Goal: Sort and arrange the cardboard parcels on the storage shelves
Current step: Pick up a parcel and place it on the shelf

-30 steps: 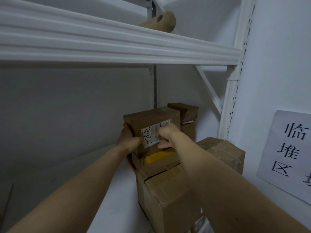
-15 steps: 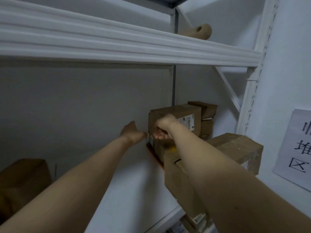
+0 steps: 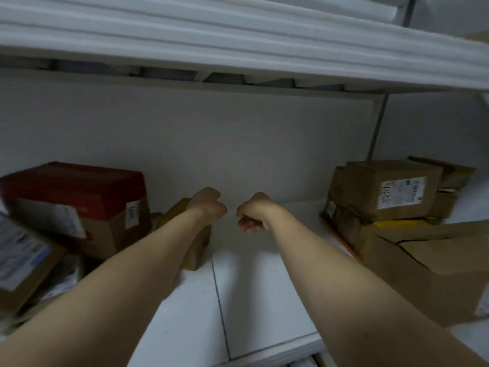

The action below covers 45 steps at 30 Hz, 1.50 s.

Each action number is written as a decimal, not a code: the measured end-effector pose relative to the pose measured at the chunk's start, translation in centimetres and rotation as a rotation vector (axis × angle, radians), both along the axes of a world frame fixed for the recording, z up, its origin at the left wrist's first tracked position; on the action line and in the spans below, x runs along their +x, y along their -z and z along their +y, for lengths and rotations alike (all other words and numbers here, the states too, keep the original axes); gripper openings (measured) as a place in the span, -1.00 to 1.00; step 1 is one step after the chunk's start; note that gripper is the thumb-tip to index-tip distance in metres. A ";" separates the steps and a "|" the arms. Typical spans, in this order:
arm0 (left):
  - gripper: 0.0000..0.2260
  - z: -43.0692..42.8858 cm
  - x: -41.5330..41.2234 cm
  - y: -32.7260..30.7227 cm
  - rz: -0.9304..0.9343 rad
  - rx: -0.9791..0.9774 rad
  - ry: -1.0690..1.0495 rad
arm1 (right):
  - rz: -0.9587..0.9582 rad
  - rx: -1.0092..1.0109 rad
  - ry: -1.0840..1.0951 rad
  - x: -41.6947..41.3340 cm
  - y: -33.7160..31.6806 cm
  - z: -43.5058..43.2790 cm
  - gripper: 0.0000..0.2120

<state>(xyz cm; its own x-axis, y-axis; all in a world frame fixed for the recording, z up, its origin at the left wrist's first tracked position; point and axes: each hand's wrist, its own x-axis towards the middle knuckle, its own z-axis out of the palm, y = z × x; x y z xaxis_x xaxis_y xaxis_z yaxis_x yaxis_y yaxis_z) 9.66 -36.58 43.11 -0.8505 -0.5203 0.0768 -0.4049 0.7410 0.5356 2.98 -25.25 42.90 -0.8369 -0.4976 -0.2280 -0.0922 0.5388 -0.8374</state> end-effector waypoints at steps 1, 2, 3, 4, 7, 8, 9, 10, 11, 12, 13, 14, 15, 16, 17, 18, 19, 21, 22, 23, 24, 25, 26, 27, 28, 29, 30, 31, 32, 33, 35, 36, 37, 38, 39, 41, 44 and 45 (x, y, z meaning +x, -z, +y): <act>-0.52 -1.0 1.0 0.3 0.014 -0.015 -0.035 | 0.001 0.006 -0.011 0.7 0.4 -1.1 -0.97; -0.56 -1.9 1.9 0.5 0.033 -0.028 -0.071 | 0.009 0.010 -0.017 1.2 0.9 -2.0 -0.97; -0.58 -2.8 2.7 0.8 0.050 -0.036 -0.106 | 0.027 0.012 -0.019 1.7 1.2 -2.9 -0.94; -0.59 -3.7 3.4 1.2 0.064 -0.034 -0.138 | 0.054 0.006 -0.022 2.1 1.5 -3.7 -0.90; -0.54 -5.6 5.3 2.3 0.077 0.013 -0.208 | 0.256 0.041 -0.081 3.4 2.0 -5.6 -0.72; -0.52 -6.3 5.9 2.7 0.076 0.035 -0.225 | 0.333 0.057 -0.100 3.9 2.2 -6.2 -0.69; -0.50 -6.9 6.4 3.1 0.070 0.054 -0.234 | 0.394 0.062 -0.119 4.3 2.3 -6.8 -0.68; -0.49 -7.5 6.8 3.5 0.059 0.071 -0.238 | 0.424 0.061 -0.143 4.7 2.6 -7.4 -0.65; -0.48 -7.8 7.2 3.8 0.051 0.090 -0.232 | 0.454 0.068 -0.168 4.9 2.9 -7.9 -0.64; -0.47 -8.1 7.4 4.0 0.043 0.117 -0.222 | 0.480 0.084 -0.194 5.0 3.2 -8.5 -0.62; -0.47 -8.2 7.6 4.1 0.041 0.143 -0.212 | 0.496 0.109 -0.221 5.0 3.3 -8.9 -0.58; -0.46 -8.4 7.7 4.4 0.044 0.162 -0.205 | 0.508 0.149 -0.248 5.1 3.5 -9.3 -0.52; -0.46 -8.5 7.8 4.5 0.049 0.172 -0.198 | 0.505 0.184 -0.265 5.1 3.5 -9.4 -0.42; -0.46 -8.6 7.8 4.6 0.050 0.180 -0.192 | 0.484 0.217 -0.267 5.3 3.4 -9.5 -0.32; -0.46 -8.7 7.8 4.8 0.048 0.182 -0.186 | 0.467 0.248 -0.262 5.2 3.4 -9.5 -0.22; -0.46 -8.8 7.7 4.9 0.038 0.182 -0.183 | 0.457 0.294 -0.256 5.0 3.3 -9.6 -0.13; -0.45 -8.8 7.6 5.0 0.028 0.182 -0.181 | 0.452 0.337 -0.254 4.8 3.2 -9.7 -0.05; -0.45 -8.9 7.6 5.2 0.017 0.195 -0.167 | 0.442 0.395 -0.258 4.2 3.2 -10.0 0.07; -0.45 -9.0 7.6 5.4 0.018 0.210 -0.158 | 0.437 0.413 -0.265 3.8 3.3 -10.2 0.12; -0.45 -8.9 7.7 5.5 0.025 0.221 -0.152 | 0.426 0.421 -0.275 3.4 3.5 -10.3 0.16; -0.45 -8.9 7.8 5.6 0.034 0.231 -0.147 | 0.407 0.423 -0.293 3.1 3.6 -10.3 0.19; -0.44 -9.1 7.9 5.8 0.044 0.238 -0.144 | 0.389 0.410 -0.313 2.9 3.8 -10.5 0.22; -0.44 -9.0 7.9 5.9 0.061 0.249 -0.136 | 0.378 0.386 -0.319 2.6 3.8 -10.4 0.23; -0.44 -9.0 8.0 6.0 0.079 0.260 -0.134 | 0.362 0.351 -0.319 2.5 3.9 -10.3 0.23; -0.45 -9.0 8.0 6.1 0.099 0.263 -0.134 | 0.337 0.307 -0.308 2.4 3.9 -10.1 0.23; -0.46 -9.0 8.0 6.2 0.119 0.267 -0.142 | 0.306 0.263 -0.302 2.3 3.9 -9.9 0.22; -0.47 -8.9 8.0 6.2 0.144 0.276 -0.153 | 0.277 0.223 -0.301 2.4 4.0 -9.6 0.20; -0.47 -8.8 8.0 6.3 0.168 0.289 -0.160 | 0.257 0.182 -0.294 2.4 4.1 -9.1 0.17; -0.47 -8.6 8.1 6.2 0.198 0.305 -0.156 | 0.251 0.142 -0.272 2.5 4.2 -8.6 0.13; -0.45 -8.3 8.2 6.0 0.222 0.333 -0.141 | 0.248 0.098 -0.235 2.5 4.4 -7.9 0.08; -0.31 -7.5 8.4 5.5 0.220 0.370 -0.069 | 0.189 -0.017 -0.144 2.6 4.9 -6.8 0.01; -0.20 -7.0 8.5 5.1 0.174 0.368 -0.028 | 0.130 -0.091 -0.095 2.6 5.1 -6.1 0.00; -0.08 -6.4 8.5 4.8 0.116 0.350 0.009 | 0.068 -0.170 -0.050 2.6 5.4 -5.5 0.01; 0.05 -5.7 8.5 4.6 0.067 0.319 0.044 | 0.011 -0.245 -0.016 2.5 5.5 -4.8 0.01; 0.16 -5.1 8.4 4.6 0.037 0.284 0.065 | -0.039 -0.321 0.008 2.6 5.5 -4.1 -0.01; 0.31 -3.9 8.1 4.9 0.018 0.177 0.063 | -0.159 -0.489 0.032 2.8 5.4 -2.7 -0.11; 0.31 -1.8 7.4 5.2 0.043 -0.001 -0.011 | -0.284 -0.621 0.004 3.1 5.2 -0.7 -0.18; 0.28 -1.1 7.2 5.1 0.061 -0.031 -0.029 | -0.291 -0.631 -0.002 3.1 5.2 -0.1 -0.18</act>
